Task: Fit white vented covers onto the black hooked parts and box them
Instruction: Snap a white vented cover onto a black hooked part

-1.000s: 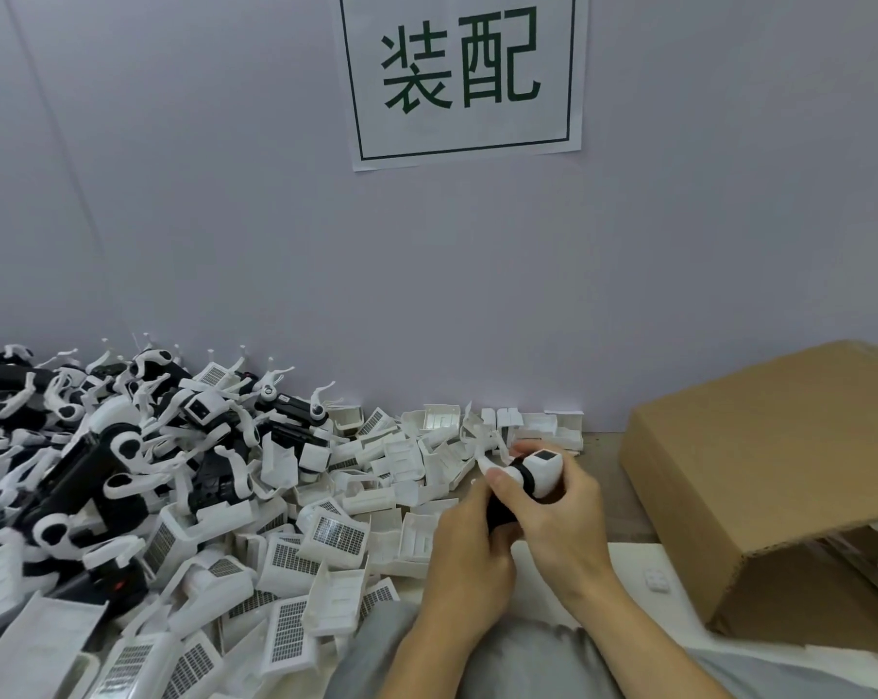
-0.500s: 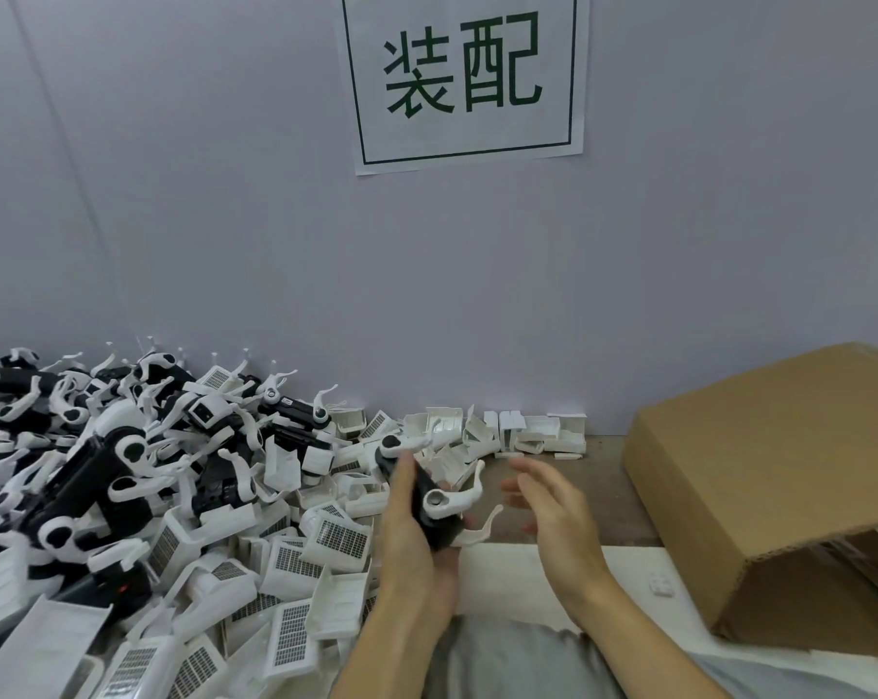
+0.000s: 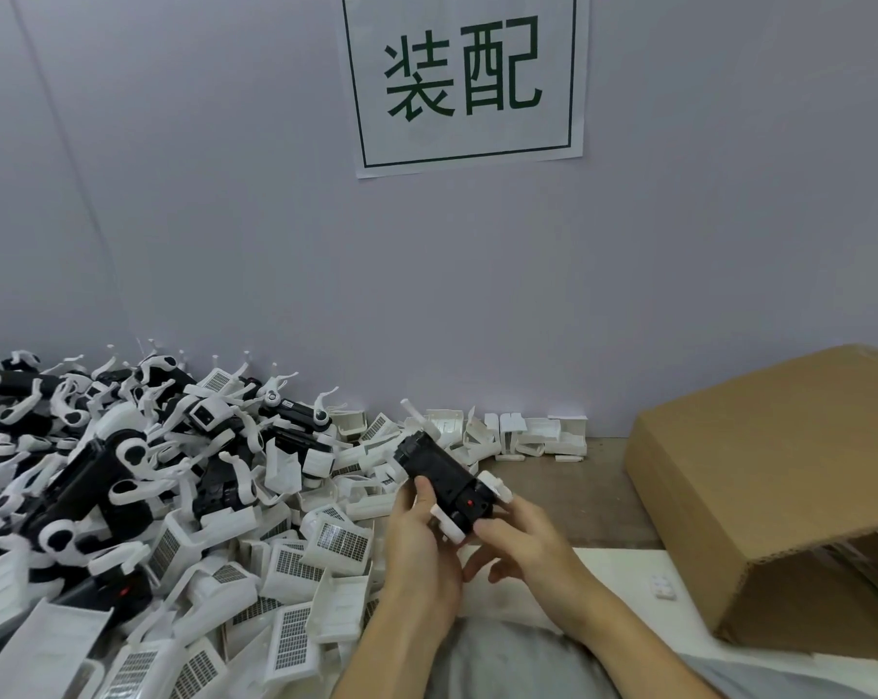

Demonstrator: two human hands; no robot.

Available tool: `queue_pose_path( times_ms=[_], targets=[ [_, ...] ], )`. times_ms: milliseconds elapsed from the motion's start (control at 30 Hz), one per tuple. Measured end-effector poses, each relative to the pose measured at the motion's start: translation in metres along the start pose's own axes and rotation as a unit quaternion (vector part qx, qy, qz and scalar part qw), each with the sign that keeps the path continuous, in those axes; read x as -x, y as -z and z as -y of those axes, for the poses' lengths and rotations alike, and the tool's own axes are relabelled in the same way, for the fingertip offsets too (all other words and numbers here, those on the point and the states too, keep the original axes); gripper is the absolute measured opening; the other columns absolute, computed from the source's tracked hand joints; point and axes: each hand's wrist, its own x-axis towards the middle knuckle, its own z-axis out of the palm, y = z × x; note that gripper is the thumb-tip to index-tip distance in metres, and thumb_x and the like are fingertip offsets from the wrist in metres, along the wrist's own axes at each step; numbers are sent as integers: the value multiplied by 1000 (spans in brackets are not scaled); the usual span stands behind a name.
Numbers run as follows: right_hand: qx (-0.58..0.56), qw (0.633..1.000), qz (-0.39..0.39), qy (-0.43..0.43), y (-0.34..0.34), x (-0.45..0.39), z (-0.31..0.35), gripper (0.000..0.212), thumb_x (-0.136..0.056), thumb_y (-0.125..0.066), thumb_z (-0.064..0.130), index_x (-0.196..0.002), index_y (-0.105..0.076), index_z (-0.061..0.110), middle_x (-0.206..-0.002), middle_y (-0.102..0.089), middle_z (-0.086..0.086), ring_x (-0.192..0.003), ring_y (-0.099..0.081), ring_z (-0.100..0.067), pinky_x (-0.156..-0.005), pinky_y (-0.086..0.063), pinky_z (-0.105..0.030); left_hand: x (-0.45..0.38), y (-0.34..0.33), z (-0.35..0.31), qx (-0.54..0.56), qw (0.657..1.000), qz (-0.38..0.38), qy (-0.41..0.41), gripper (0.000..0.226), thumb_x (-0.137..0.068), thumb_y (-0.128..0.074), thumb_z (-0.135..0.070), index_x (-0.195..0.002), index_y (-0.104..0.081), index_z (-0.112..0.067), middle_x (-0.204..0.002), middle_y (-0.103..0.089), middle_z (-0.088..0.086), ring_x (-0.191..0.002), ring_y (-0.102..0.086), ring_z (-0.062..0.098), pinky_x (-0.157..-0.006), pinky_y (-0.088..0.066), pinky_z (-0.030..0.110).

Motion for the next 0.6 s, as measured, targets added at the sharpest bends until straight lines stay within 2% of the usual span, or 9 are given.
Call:
queue_pose_path(
  times_ms=[67, 133, 167, 233, 267, 333, 433, 500, 600],
  targets=[
    [0, 1000, -25, -3, 0, -1, 0, 24, -90, -61, 29, -108, -64, 14, -92, -74, -10, -71, -68, -25, -66, -43, -32, 1, 0, 2, -19, 1000, 11, -22, 28, -107, -42, -23, -122, -61, -8, -108, -71, 22, -96, -66, 38, -82, -54, 49],
    [5, 999, -45, -9, 0, -3, -1, 15, -100, -56, 24, -102, -64, 11, -85, -74, -11, -68, -68, -24, -63, -44, -30, -1, 0, 5, -45, 998, 7, -40, 26, -106, -44, -19, -122, -61, -8, -112, -71, 22, -102, -66, 40, -96, -50, 55],
    [3, 999, -52, -13, 0, -4, -1, 16, -102, -53, 22, -100, -64, 10, -81, -74, -10, -66, -66, -23, -62, -44, -29, -2, 0, 7, -56, 997, 3, -48, 25, -106, -45, -18, -121, -62, -8, -114, -71, 22, -103, -66, 39, -95, -50, 54],
    [-10, 998, -56, -16, 0, -4, -1, 18, -102, -51, 18, -95, -65, 10, -76, -73, -7, -63, -64, -22, -60, -45, -27, -3, 0, 8, -69, 996, 0, -59, 23, -105, -46, -18, -117, -62, -8, -109, -71, 22, -91, -68, 33, -74, -55, 43],
    [-17, 998, -55, -17, 0, -4, -1, 19, -102, -50, 15, -93, -66, 10, -74, -72, -6, -62, -63, -21, -59, -46, -27, -3, 0, 8, -72, 996, -3, -61, 22, -105, -47, -19, -117, -62, -8, -103, -71, 20, -82, -66, 30, -63, -51, 37],
    [-23, 998, -49, -17, -2, -4, -1, 20, -101, -49, 10, -89, -65, 10, -74, -73, -7, -62, -61, -22, -58, -47, -26, -5, 1, 9, -77, 995, -12, -60, 23, -105, -47, -19, -118, -60, -6, -93, -69, 16, -69, -61, 26, -51, -44, 31],
    [-21, 999, -44, -13, -1, -5, -2, 21, -100, -48, 7, -88, -65, 10, -75, -73, -7, -62, -62, -21, -60, -48, -27, -5, 1, 9, -78, 995, -13, -60, 24, -105, -46, -20, -120, -60, -8, -93, -68, 16, -68, -60, 25, -50, -43, 30],
    [-26, 999, -42, -12, -1, -4, -2, 18, -98, -50, 11, -88, -65, 12, -76, -74, -8, -63, -64, -22, -61, -47, -27, -4, 0, 9, -68, 996, -7, -61, 24, -106, -46, -20, -120, -62, -10, -99, -71, 17, -76, -64, 29, -58, -48, 34],
    [-28, 999, -29, -10, -1, -4, -3, 15, -81, -53, 24, -84, -66, 17, -76, -74, -8, -66, -65, -23, -62, -46, -28, -5, 1, 9, -62, 996, -15, -66, 24, -106, -45, -21, -116, -65, -13, -101, -73, 15, -79, -67, 27, -66, -51, 36]
  ],
)
